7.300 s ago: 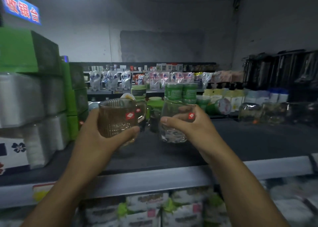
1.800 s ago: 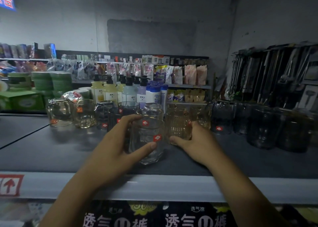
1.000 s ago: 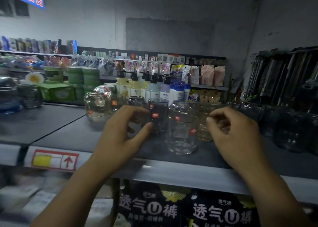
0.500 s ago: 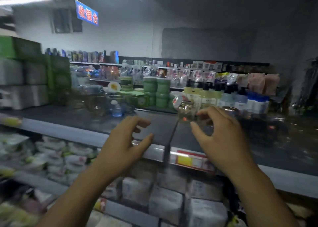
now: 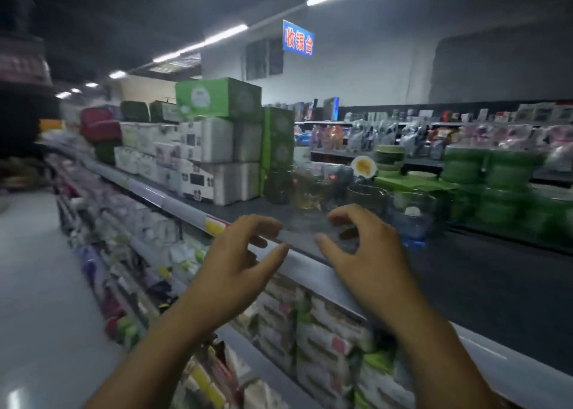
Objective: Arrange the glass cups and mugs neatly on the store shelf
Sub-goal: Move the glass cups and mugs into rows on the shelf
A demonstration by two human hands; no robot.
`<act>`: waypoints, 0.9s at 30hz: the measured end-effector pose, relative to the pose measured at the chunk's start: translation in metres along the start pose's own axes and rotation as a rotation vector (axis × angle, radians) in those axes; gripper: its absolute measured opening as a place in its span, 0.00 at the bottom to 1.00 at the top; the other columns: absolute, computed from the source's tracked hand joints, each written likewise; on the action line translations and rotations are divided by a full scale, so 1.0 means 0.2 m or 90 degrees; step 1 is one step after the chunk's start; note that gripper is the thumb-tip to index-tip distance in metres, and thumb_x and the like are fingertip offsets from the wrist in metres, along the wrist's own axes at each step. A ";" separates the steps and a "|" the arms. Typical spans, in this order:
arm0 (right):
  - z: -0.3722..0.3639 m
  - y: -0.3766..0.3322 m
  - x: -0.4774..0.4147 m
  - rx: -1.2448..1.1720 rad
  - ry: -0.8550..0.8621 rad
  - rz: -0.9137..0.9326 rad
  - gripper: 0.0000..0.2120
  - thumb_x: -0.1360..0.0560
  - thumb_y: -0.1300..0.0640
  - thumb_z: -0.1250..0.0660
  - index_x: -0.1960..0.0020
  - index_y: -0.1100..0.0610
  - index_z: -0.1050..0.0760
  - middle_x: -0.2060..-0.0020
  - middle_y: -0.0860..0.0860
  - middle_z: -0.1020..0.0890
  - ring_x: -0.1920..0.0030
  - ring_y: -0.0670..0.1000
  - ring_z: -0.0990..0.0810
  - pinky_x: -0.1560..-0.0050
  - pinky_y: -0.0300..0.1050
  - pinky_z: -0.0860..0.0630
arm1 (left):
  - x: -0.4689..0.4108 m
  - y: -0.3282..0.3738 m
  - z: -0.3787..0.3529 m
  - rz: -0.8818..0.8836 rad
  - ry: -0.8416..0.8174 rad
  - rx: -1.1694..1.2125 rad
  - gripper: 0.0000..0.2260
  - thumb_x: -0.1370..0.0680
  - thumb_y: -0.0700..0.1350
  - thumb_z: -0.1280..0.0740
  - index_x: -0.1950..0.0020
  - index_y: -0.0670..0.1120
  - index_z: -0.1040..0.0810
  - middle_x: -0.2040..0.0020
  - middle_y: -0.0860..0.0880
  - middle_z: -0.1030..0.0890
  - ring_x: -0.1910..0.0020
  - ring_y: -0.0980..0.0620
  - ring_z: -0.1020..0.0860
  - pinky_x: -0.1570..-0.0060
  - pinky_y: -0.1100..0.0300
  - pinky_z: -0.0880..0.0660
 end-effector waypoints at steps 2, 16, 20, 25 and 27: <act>-0.14 -0.02 -0.12 -0.077 0.005 -0.001 0.09 0.24 0.49 0.27 0.46 0.46 0.22 0.49 0.41 0.20 0.49 0.42 0.21 0.48 0.49 0.20 | -0.09 -0.14 0.08 0.012 0.012 -0.028 0.19 0.24 0.63 0.36 0.36 0.58 0.24 0.42 0.65 0.22 0.43 0.64 0.23 0.52 0.68 0.23; -0.58 0.04 -0.54 0.091 0.028 -0.089 0.11 0.25 0.45 0.30 0.45 0.42 0.27 0.46 0.41 0.24 0.48 0.45 0.23 0.46 0.49 0.23 | -0.83 -0.77 0.11 -0.075 -0.011 -0.098 0.12 0.20 0.53 0.32 0.38 0.53 0.22 0.44 0.56 0.22 0.48 0.60 0.22 0.47 0.54 0.21; -0.53 0.08 -0.57 0.138 0.067 -0.133 0.09 0.25 0.48 0.27 0.47 0.43 0.26 0.49 0.39 0.24 0.49 0.41 0.24 0.48 0.44 0.25 | -1.06 -0.78 -0.07 -0.163 -0.112 -0.147 0.17 0.21 0.54 0.33 0.33 0.53 0.27 0.35 0.53 0.31 0.52 0.58 0.23 0.44 0.54 0.22; -0.52 0.11 -0.66 0.257 0.104 -0.166 0.10 0.26 0.48 0.26 0.48 0.45 0.24 0.53 0.40 0.23 0.53 0.40 0.23 0.51 0.44 0.24 | -1.23 -0.86 -0.29 -0.204 -0.245 -0.216 0.24 0.20 0.55 0.34 0.28 0.48 0.35 0.30 0.48 0.35 0.36 0.43 0.25 0.39 0.44 0.24; -0.53 0.13 -0.74 0.316 0.097 -0.173 0.12 0.26 0.48 0.27 0.46 0.47 0.24 0.52 0.42 0.24 0.52 0.44 0.23 0.49 0.47 0.24 | -1.27 -0.90 -0.34 -0.206 -0.278 -0.248 0.22 0.20 0.56 0.36 0.30 0.48 0.35 0.32 0.47 0.33 0.37 0.41 0.24 0.42 0.42 0.24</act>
Point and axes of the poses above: each hand's wrist, its own x-axis away from the middle knuckle, its own z-axis out of the back of the hand, y = z × x, the point moved 10 cm from there along -x, towards the middle knuckle
